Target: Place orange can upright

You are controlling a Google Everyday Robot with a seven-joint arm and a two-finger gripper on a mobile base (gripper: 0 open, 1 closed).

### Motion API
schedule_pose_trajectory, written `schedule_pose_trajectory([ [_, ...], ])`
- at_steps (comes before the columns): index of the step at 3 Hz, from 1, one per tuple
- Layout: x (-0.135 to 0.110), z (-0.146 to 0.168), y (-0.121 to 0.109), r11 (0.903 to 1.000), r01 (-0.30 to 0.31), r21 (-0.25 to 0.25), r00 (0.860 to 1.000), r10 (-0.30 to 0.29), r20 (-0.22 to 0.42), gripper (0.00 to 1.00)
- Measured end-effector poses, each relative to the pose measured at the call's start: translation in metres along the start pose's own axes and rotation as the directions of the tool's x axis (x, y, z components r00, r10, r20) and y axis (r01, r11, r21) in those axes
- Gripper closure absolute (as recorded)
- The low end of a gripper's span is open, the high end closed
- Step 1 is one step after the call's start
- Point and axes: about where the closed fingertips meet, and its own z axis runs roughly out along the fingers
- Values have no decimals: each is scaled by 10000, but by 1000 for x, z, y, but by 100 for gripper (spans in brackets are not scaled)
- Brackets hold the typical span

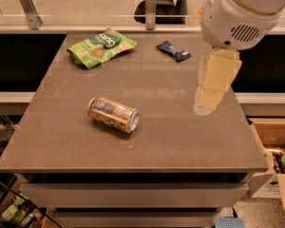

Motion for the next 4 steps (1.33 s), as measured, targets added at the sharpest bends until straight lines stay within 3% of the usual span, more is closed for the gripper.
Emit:
schedule_pose_trajectory([
  [1, -12, 23, 0, 9983, -470, -338, 9983, 480, 316, 0],
  [3, -48, 72, 5, 9760, -1913, -1044, 9799, 1961, 379, 0],
  [4, -64, 81, 3, 9671, -2292, -1101, 9725, 2323, 163, 0],
])
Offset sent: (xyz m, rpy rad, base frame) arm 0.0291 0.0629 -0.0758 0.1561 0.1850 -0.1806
